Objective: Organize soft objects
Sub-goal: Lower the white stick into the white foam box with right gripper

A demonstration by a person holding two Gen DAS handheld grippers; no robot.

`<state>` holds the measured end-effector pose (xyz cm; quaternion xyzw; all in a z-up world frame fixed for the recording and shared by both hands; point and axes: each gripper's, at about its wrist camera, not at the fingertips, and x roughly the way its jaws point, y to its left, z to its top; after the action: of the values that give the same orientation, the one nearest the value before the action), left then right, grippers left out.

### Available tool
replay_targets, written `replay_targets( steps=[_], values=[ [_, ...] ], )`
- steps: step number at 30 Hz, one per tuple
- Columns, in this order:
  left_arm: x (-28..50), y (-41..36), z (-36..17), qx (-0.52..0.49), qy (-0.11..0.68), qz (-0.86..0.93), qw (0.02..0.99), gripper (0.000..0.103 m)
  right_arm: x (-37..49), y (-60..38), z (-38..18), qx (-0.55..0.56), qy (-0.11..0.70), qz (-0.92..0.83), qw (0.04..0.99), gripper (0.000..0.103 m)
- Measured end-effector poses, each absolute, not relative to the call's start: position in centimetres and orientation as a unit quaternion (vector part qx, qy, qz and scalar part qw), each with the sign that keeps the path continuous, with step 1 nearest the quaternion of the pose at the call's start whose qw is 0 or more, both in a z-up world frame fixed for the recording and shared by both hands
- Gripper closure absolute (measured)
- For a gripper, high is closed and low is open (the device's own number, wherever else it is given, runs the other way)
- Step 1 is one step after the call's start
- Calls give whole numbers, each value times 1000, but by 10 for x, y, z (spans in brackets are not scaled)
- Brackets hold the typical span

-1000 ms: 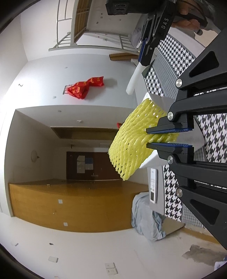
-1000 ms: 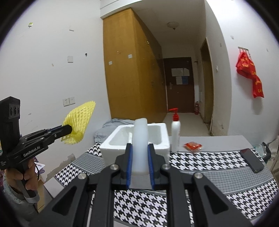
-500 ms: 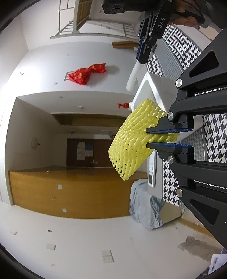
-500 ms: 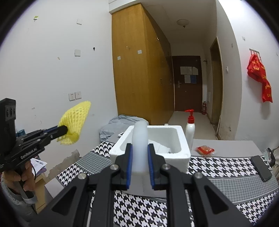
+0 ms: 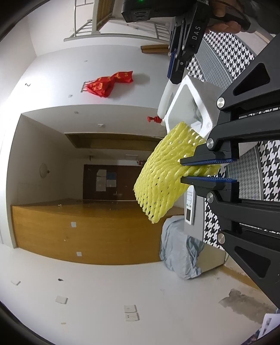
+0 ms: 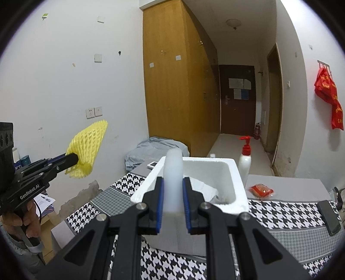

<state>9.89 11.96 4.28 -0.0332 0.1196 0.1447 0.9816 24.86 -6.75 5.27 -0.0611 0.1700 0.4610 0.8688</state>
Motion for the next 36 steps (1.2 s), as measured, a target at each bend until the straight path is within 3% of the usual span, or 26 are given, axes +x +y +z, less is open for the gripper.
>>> replay_targets(
  steps=[35, 36],
  values=[
    [139, 145, 28, -44, 155, 152, 975, 93, 313, -16, 39, -78, 238, 449, 858, 83],
    [139, 144, 29, -43, 155, 153, 975, 93, 315, -16, 39, -75, 240, 447, 858, 78]
  ],
)
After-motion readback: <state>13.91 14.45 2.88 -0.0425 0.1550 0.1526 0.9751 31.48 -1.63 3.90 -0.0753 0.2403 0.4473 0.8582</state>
